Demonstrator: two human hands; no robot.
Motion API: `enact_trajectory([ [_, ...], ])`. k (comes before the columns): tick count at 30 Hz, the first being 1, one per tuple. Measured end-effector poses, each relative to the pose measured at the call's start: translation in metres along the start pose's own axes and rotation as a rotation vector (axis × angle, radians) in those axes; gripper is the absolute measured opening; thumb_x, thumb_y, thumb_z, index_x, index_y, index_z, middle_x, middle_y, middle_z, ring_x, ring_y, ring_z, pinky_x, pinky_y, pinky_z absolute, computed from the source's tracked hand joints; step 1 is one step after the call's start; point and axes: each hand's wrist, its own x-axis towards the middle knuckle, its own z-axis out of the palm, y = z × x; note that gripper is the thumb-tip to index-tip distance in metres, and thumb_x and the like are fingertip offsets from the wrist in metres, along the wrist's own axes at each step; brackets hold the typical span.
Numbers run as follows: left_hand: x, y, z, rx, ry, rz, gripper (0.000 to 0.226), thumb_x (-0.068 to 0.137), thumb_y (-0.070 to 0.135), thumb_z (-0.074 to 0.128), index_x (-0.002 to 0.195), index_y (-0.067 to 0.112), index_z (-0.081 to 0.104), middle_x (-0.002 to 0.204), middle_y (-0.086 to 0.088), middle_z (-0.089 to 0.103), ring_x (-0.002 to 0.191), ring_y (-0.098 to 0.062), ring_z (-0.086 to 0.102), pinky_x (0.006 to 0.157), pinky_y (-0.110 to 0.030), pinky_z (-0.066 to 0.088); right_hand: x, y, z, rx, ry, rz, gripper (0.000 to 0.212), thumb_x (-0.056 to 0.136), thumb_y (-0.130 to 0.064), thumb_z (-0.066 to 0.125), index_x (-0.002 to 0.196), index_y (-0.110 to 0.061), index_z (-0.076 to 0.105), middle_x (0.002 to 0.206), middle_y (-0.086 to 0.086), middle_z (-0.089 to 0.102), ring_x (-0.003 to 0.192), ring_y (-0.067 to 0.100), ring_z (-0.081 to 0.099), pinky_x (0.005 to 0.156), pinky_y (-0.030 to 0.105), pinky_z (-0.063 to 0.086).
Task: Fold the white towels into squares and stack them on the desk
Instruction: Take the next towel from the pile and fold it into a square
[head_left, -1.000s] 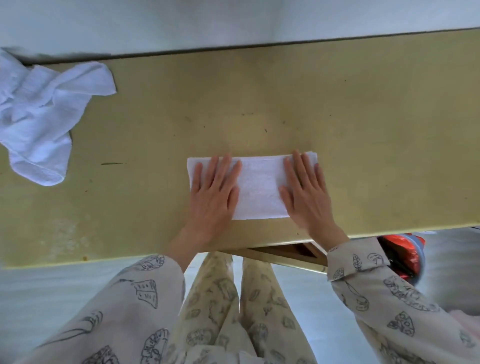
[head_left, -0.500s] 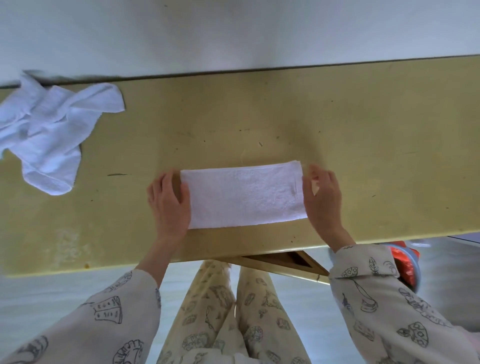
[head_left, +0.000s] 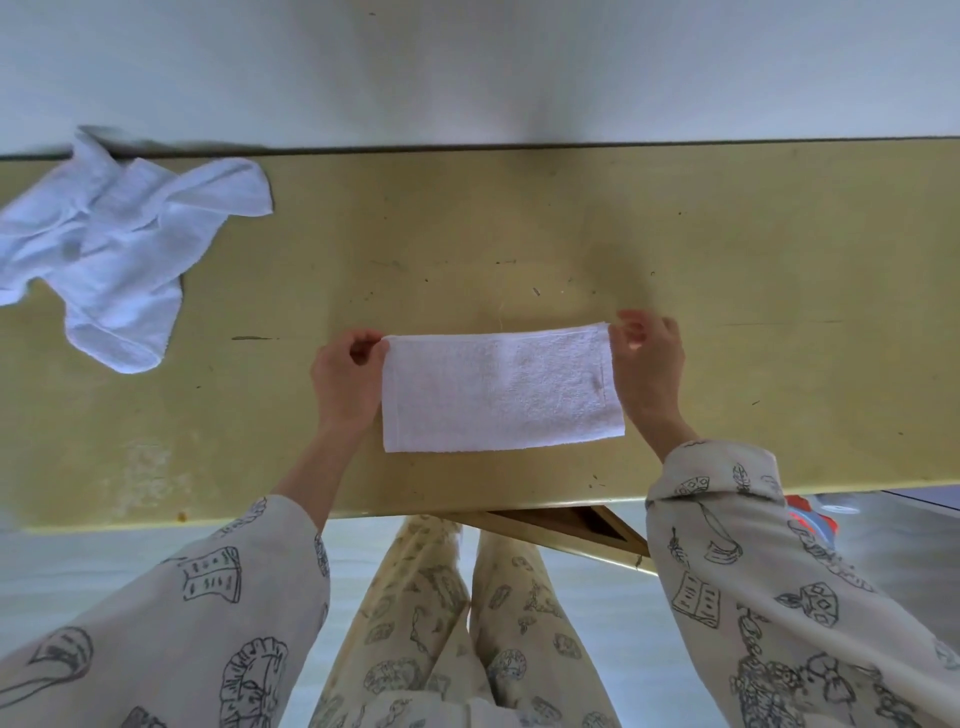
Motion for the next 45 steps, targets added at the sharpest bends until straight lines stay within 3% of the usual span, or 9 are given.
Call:
enact_trajectory([
  [6,-0.044,-0.011,-0.001,0.151,-0.072,-0.185,0.045,0.083,0.033,0.065,0.115,0.005,0.050,0.116,-0.008,0.042,0.102,-0.024,0.046,0.089,-0.030,0.038,-0.059,0.002,0.030,-0.485,-0.106,-0.788,0.042,0.093,-0.029,0.040,0.132,-0.015,0.045,0.140,0.016,0.045,0.133,0.030,0.033,0.108,0.052,0.025],
  [15,-0.030,0.006,0.007,0.231,-0.162,-0.225,0.024,0.082,0.024,0.063,0.097,0.005,0.056,0.106,-0.009,0.048,0.099,-0.028,0.051,0.080,-0.036,0.044,-0.065,0.013,0.067,-0.694,-0.312,-0.739,0.069,0.087,-0.062,0.031,0.145,-0.025,0.027,0.154,0.008,0.023,0.142,0.029,0.015,0.110,0.058,0.011],
  [18,-0.020,0.012,0.003,0.028,-0.217,-0.310,0.021,0.082,0.015,0.062,0.097,0.008,0.049,0.092,-0.003,0.054,0.087,-0.022,0.052,0.067,-0.031,0.040,-0.057,0.010,0.068,-0.692,-0.324,-0.712,0.068,0.089,-0.064,0.025,0.146,-0.027,0.022,0.154,0.006,0.023,0.143,0.028,0.014,0.111,0.057,0.012],
  [22,-0.001,0.014,-0.012,-0.357,-0.318,-0.514,0.035,0.079,0.003,0.067,0.111,-0.005,0.057,0.101,-0.012,0.065,0.092,-0.027,0.064,0.083,-0.039,0.053,-0.045,-0.003,0.074,-0.683,-0.346,-0.703,0.065,0.091,-0.063,0.015,0.145,-0.027,0.022,0.154,0.006,0.025,0.142,0.027,0.014,0.111,0.056,0.009],
  [26,0.007,0.034,-0.023,-0.561,-0.423,-0.451,0.016,0.084,-0.001,0.059,0.100,0.002,0.059,0.085,-0.003,0.068,0.071,-0.014,0.068,0.066,-0.028,0.056,-0.034,-0.018,0.064,-0.502,-0.279,-0.726,0.061,0.094,-0.057,0.018,0.142,-0.021,0.030,0.150,0.011,0.032,0.140,0.026,0.019,0.114,0.050,0.009],
  [32,-0.008,0.087,-0.006,-0.156,-0.311,0.065,0.017,0.088,0.007,0.053,0.102,0.017,0.055,0.086,-0.001,0.058,0.080,-0.018,0.054,0.075,-0.037,0.047,-0.042,-0.013,0.001,0.156,-0.073,-0.222,0.025,0.095,-0.017,0.045,0.106,-0.008,0.066,0.109,0.007,0.067,0.093,0.017,0.064,0.080,0.010,0.045],
  [37,-0.042,0.108,0.060,0.153,-0.405,0.389,0.035,0.090,0.009,0.051,0.125,0.011,0.053,0.100,-0.011,0.056,0.075,-0.016,0.050,0.075,-0.025,0.045,-0.034,0.003,-0.023,0.629,-0.248,0.364,0.022,0.097,-0.009,0.043,0.094,-0.003,0.064,0.089,0.014,0.068,0.081,0.024,0.066,0.069,0.021,0.056],
  [40,-0.056,0.101,0.095,0.280,-0.532,0.410,0.039,0.094,0.011,0.045,0.133,0.012,0.045,0.116,-0.011,0.047,0.090,-0.019,0.049,0.078,-0.015,0.031,-0.031,0.007,-0.024,0.696,-0.301,0.465,0.020,0.095,-0.008,0.045,0.092,-0.004,0.064,0.088,0.013,0.068,0.077,0.020,0.066,0.067,0.019,0.056],
  [45,-0.057,0.093,0.107,0.279,-0.705,0.475,0.023,0.094,0.014,0.046,0.115,0.014,0.053,0.096,-0.003,0.046,0.080,-0.016,0.046,0.074,-0.020,0.035,-0.026,0.009,-0.019,0.584,-0.318,0.442,0.021,0.092,-0.010,0.050,0.093,0.002,0.067,0.089,0.017,0.070,0.081,0.026,0.068,0.077,0.034,0.057],
])
